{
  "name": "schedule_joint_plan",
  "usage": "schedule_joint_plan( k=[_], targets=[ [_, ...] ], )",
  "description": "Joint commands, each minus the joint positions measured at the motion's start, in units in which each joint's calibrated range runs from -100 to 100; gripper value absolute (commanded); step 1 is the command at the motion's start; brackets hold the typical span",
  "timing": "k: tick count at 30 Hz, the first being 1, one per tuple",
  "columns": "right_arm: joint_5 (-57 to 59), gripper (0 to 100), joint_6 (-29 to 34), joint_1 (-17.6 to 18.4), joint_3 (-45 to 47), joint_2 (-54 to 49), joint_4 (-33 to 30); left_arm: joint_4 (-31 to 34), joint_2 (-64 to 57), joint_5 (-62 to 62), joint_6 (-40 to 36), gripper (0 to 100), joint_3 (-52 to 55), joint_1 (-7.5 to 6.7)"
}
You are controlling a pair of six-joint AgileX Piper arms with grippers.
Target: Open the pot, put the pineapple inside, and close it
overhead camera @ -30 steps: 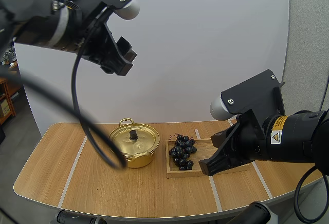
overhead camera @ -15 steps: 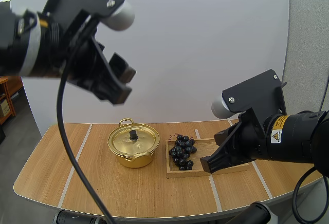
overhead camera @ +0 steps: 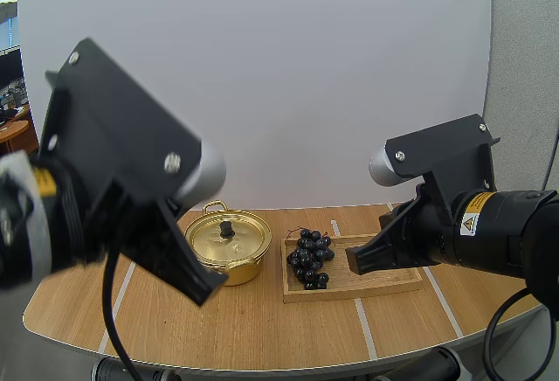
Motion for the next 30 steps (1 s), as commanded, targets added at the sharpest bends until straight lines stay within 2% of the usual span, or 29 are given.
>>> schedule_joint_plan(
  k=[1, 5, 10, 15, 21, 26, 30],
  targets=[
    [-3.3, 0, -0.3, -1.7, 0.1, -2.3, 1.3, -0.9, -3.6, -1.3, -1.4, 0, 2.6, -0.10],
    [-6.0, 0, -0.3, -3.8, 0.1, -6.1, 1.7, -0.8, -8.7, -10.9, -6.4, 0, 6.1, -0.10],
    [-12.6, 0, -0.3, -4.6, -0.4, -8.9, 2.7, 0.3, -8.7, -19.4, -13.2, 0, 9.3, -0.10],
    [-29.1, 0, -0.3, -4.6, 2.8, -8.9, 2.7, 0.6, -8.7, -40.5, -16.8, 0, 14.6, -0.10],
    [-59.0, 0, -0.3, -4.6, 15.5, -8.9, 2.7, 1.1, -8.7, -80.1, -17.2, 0, 27.1, -0.10],
    [-76.9, 0, -0.3, -4.6, 28.0, -6.2, 0.1, 0.9, -8.7, -92.4, -17.2, 0, 37.2, -0.10],
    [-80.3, 0, -0.3, -4.6, 36.4, -5.3, -0.2, -1.0, -8.5, -98.1, -17.9, 0, 44.6, -0.10]
  ],
)
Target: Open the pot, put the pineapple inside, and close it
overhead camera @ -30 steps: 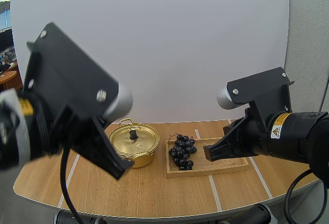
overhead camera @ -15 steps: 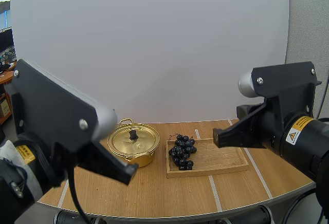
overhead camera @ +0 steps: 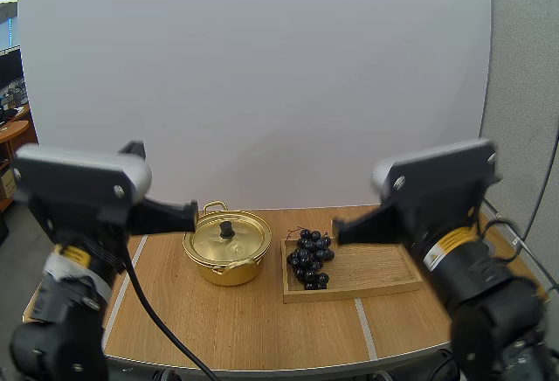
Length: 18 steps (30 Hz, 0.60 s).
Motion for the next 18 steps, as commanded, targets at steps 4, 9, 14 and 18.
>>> schedule_joint_plan(
  k=[4, 9, 14, 18],
  targets=[
    [-24.8, 0, -0.3, -0.2, 24.7, 2.7, -2.5, -2.7, -0.1, -20.3, -1.3, 0, 22.2, -0.10],
    [-18.3, 0, 0.1, -0.2, 25.8, 2.6, -1.0, -3.2, -0.1, -20.3, -1.3, 0, 26.6, -0.10],
    [-4.9, 0, 0.1, -0.7, 25.8, 2.6, 0.5, -3.2, -0.1, -7.8, -1.3, 0, 27.0, -0.10],
    [-4.4, 0, 0.1, -1.9, 25.8, 1.2, 0.6, -2.9, -0.2, 2.9, -1.3, 0, 27.0, -0.03]
  ],
)
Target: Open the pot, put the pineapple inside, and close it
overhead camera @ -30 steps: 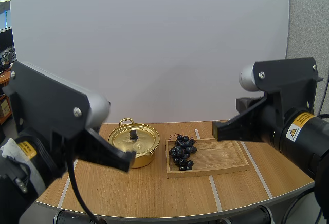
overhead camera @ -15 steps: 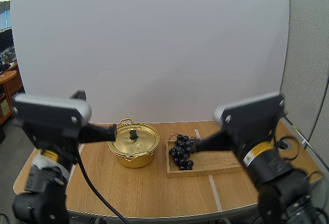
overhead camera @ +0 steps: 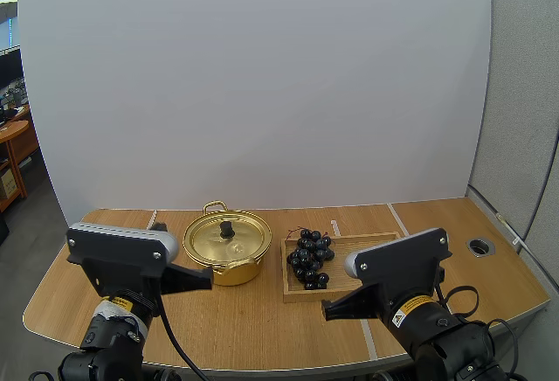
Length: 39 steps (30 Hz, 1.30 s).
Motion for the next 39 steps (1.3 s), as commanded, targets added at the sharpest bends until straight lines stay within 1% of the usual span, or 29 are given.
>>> schedule_joint_plan(
  k=[1, 3, 10, 12, 15, 18, 22, 25, 26, 28, 29, 30, 32, 34, 39],
  targets=[
    [4.0, 0, 0.1, -1.8, 0.2, -1.8, 1.1, 0.1, -0.3, 20.8, -0.3, 0, 0.3, -0.03],
    [4.0, 0, 0.1, -1.9, 0.2, -2.4, 1.2, 1.5, -0.3, 26.2, -0.3, 0, 0.3, -0.03],
    [4.2, 0, 0.1, -2.7, 0.2, -2.4, 1.3, 2.4, -0.3, 25.9, -0.3, 0, 0.3, -0.03],
    [4.2, 0, 0.1, -2.9, 0.2, -2.4, 1.3, 5.5, -0.3, 25.2, -0.3, 0, 0.3, 0.29],
    [4.2, 0, 0.1, -3.0, 0.2, -2.4, 1.3, 9.1, -0.3, 25.0, -0.3, 0, 0.3, 0.33],
    [4.2, 0, 0.1, -3.0, 0.2, -2.4, 1.3, 9.1, -0.3, 24.6, -6.1, 0, 0.3, 0.33],
    [4.2, 0, 0.1, -3.0, 0.2, -2.4, 1.3, 9.1, -0.3, 24.8, -10.2, 0, 0.3, 0.33],
    [4.2, 0, 0.1, -3.0, 0.2, -2.4, 1.3, 9.3, -0.3, 24.8, -10.2, 0, 0.3, 0.33],
    [4.2, 0, 0.1, -3.0, 0.2, -2.4, 1.3, 10.0, -0.3, 24.4, -9.5, 0, 0.3, 0.33],
    [4.2, 0, 0.1, -3.0, 0.2, -2.4, 1.3, 16.3, -0.3, 23.6, -7.8, 0, 0.3, 0.24],
    [4.2, 0, 0.1, -3.0, 0.2, -2.4, 1.3, 19.1, -0.3, 23.4, -8.1, 0, 0.3, 0.26],
    [4.2, 0, 0.1, -3.0, 0.2, -2.4, 1.3, 19.7, -0.3, 23.7, -9.2, 0, 0.3, 0.26],
    [4.2, 0, 0.1, -3.0, 0.2, -2.4, 1.3, 19.7, -0.3, 23.4, -15.1, 0, 0.3, 0.26],
    [4.2, 0, 0.1, -3.0, 0.2, -2.4, 1.3, 19.7, -0.3, 23.4, -18.8, 0, 0.3, 0.35],
    [4.2, 0, 0.1, -3.0, 0.2, -2.4, 1.3, 19.7, -0.3, 24.5, -21.0, 0, 0.3, 0.35]
  ],
)
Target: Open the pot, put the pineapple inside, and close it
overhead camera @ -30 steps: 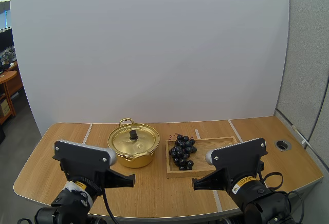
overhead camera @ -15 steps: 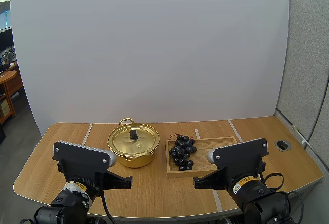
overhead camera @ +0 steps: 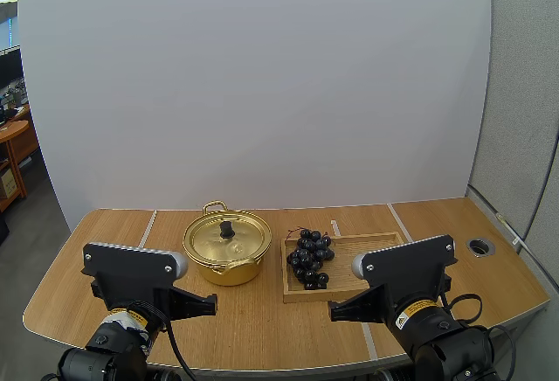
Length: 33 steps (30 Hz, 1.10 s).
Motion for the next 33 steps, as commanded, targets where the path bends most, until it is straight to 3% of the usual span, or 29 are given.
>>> schedule_joint_plan(
  k=[1, 12, 18, 33],
  targets=[
    [-0.4, 0, 0.0, -0.2, 0.0, -0.6, 0.0, 0.7, -0.3, 0.3, -5.8, 0, 0.2, 0.06],
    [-0.8, 0, 0.0, -0.5, 0.0, -0.7, 0.1, 0.9, -0.3, 0.0, -5.7, 0, 0.2, -0.02],
    [-0.7, 0, 0.0, -0.5, 0.0, -1.4, 0.1, 0.9, -0.3, -0.2, -5.7, 0, 0.2, -1.39],
    [-1.8, 0, 0.0, -0.5, 0.0, -1.7, 0.1, 0.9, -0.3, -0.2, -5.7, 0, 0.2, -0.95]
  ],
)
